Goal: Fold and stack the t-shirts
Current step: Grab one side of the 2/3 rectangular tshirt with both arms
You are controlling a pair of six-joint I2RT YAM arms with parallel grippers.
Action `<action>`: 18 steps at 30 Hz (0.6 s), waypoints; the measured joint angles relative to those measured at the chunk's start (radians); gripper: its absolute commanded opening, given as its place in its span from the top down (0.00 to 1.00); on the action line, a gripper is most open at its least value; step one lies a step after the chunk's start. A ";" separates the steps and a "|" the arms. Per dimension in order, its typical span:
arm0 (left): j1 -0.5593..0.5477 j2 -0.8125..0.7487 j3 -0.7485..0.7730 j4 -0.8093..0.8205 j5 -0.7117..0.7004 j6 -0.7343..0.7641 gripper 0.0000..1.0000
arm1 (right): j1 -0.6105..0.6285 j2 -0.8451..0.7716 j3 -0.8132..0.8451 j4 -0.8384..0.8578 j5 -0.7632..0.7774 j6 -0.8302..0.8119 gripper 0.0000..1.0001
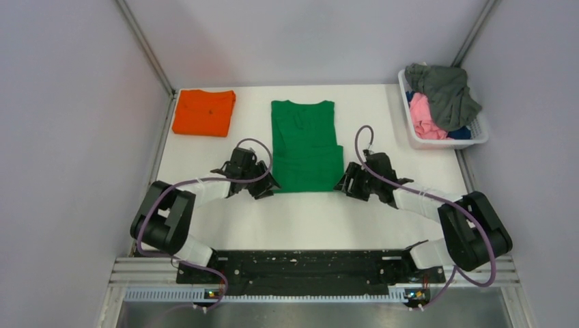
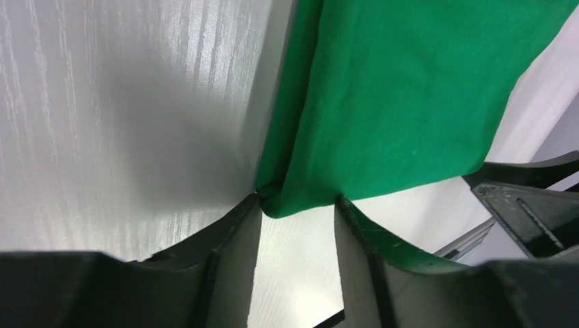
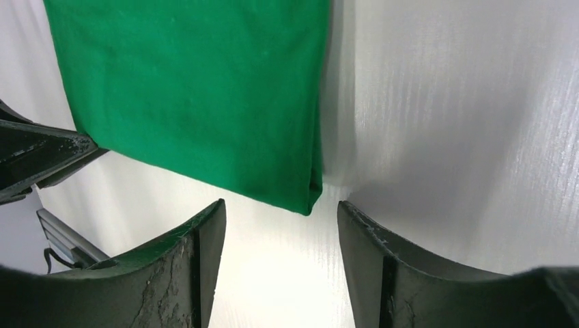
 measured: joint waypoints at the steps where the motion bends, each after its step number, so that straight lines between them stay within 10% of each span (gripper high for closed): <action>1: 0.000 0.008 0.000 0.006 0.001 -0.006 0.59 | 0.001 0.000 -0.003 0.002 0.009 0.003 0.42; 5: 0.000 0.036 0.005 0.026 0.002 -0.017 0.66 | 0.001 0.011 -0.006 0.020 0.030 0.013 0.52; 8: 0.000 0.060 0.024 0.024 -0.003 -0.010 0.99 | 0.001 0.032 -0.005 0.043 0.034 0.017 0.59; 14: -0.003 0.086 0.048 0.022 -0.013 -0.003 1.00 | 0.001 0.072 -0.005 0.074 0.032 0.022 1.00; 18: -0.005 0.076 0.042 0.024 -0.022 0.002 1.00 | 0.001 0.077 -0.005 0.066 0.019 0.020 1.00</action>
